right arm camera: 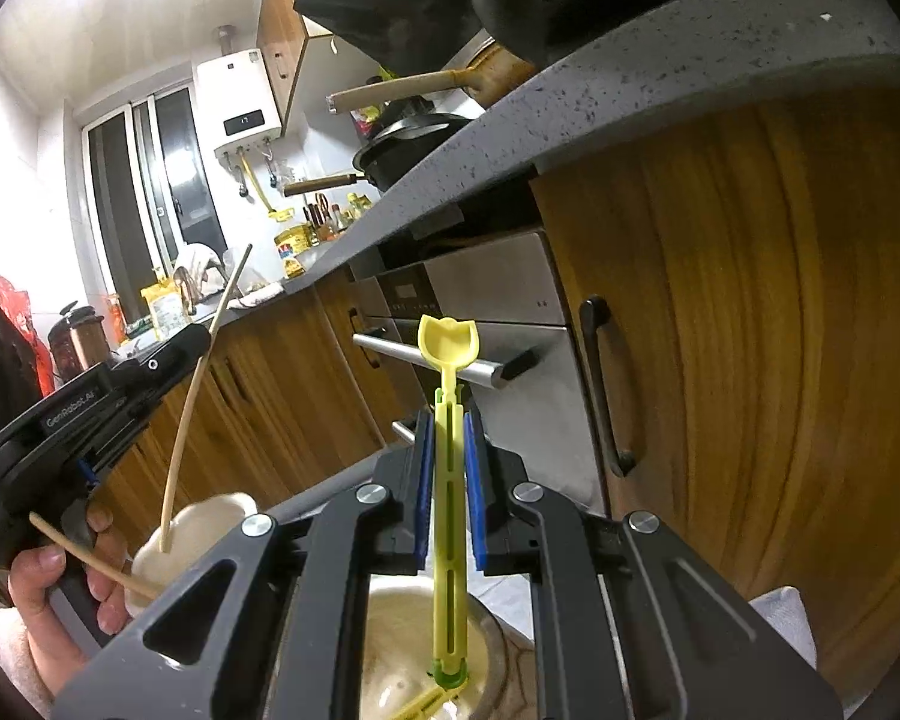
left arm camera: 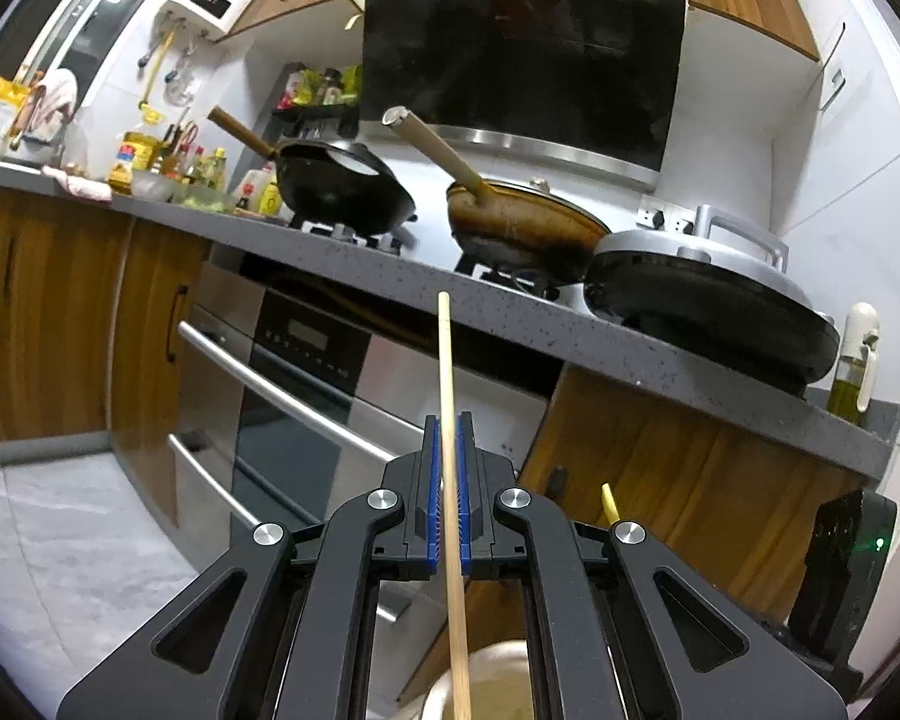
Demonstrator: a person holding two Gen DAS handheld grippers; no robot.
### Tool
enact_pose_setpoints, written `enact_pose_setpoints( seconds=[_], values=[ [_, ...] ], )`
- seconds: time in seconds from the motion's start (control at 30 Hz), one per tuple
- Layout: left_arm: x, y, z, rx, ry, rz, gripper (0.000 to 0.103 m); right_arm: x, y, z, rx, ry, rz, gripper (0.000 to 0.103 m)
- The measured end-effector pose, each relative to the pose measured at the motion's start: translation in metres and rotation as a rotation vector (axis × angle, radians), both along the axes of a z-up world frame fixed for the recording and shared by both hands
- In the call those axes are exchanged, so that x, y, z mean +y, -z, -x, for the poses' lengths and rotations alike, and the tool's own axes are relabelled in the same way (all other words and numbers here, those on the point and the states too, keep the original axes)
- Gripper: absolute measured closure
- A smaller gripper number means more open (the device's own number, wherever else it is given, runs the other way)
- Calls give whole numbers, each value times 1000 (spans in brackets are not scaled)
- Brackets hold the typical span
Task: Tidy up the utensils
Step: 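Carry the chopstick over the tall cup while the right tool carries the yellow utensil over the small cup, then release the chopstick into the tall cup while the right tool drops the yellow utensil into the small cup, then move both open tools back toward the remaining chopsticks and cutlery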
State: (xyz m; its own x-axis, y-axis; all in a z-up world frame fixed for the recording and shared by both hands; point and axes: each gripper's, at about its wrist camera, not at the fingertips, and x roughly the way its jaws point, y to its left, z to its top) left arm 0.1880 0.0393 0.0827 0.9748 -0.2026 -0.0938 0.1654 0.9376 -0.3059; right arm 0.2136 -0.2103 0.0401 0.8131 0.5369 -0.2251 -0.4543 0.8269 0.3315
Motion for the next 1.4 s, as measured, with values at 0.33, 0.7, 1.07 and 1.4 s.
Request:
enact_pose_setpoints(
  seconds=[0.33,0.7,1.07,1.4],
  values=[
    [11,7,42,9,64,-65,98,-16,0,26,45,-11,17,93],
    [5,19,60,93,90,-149,96,-23,7,41,83,-11,40,92],
    [10,20,101,134,36,-130,66,-52,2,93,86,74,-14,54],
    [1,37,165,176,-54,-156,34,-46,23,158,104,53,49,20]
  ],
)
